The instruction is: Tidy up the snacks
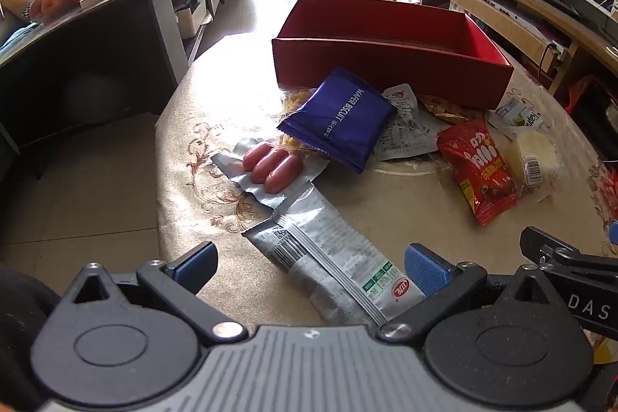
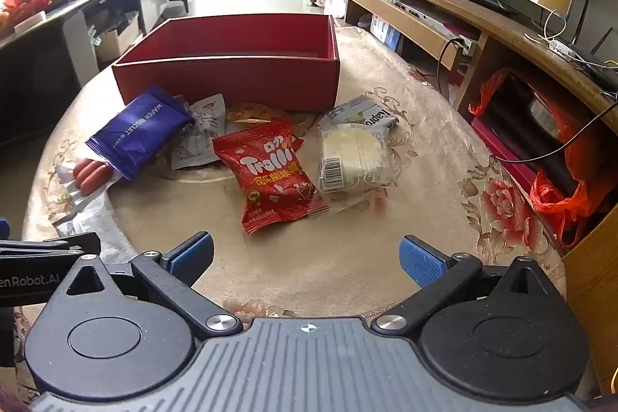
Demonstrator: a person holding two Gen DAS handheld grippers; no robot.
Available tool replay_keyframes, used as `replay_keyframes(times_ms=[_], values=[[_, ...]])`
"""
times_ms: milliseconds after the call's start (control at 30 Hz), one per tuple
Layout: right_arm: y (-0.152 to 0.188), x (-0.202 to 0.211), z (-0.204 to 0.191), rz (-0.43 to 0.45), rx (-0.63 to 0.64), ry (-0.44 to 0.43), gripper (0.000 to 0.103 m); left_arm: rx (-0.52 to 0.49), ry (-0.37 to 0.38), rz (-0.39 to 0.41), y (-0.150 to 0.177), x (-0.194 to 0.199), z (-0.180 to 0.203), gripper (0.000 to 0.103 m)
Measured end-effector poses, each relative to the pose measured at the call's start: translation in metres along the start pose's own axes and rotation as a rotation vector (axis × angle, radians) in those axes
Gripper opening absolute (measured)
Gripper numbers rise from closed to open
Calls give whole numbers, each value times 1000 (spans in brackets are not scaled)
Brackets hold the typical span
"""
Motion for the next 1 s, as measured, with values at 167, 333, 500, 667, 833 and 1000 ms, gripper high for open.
replay_keyframes(times_ms=[167, 333, 500, 667, 833, 1000], values=[[2, -2, 0, 1, 4, 0, 103, 1, 0, -2, 1, 0, 0, 100], [2, -1, 1, -1, 3, -1, 103, -2, 1, -5, 2, -1, 1, 100], [2, -1, 1, -5, 1, -3, 103, -4, 2, -9, 2, -2, 2, 100], [3, -3, 2, -8, 1, -2, 103, -4, 2, -11, 2, -2, 3, 100], [4, -4, 2, -12, 1, 0, 103, -4, 4, -16, 2, -4, 3, 100], [4, -4, 3, -15, 0, 1, 103, -3, 5, -19, 2, -4, 3, 100]])
Point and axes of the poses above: each gripper's, at about its wrist camera, not at the fingertips, and x roughly against the way its jaws point, z to its right, y to its underside, the point moved 5 cm from there along -x, roughly the way its jaws point, and after that the axes turned 1 degree about z, right-handed, at the moved point
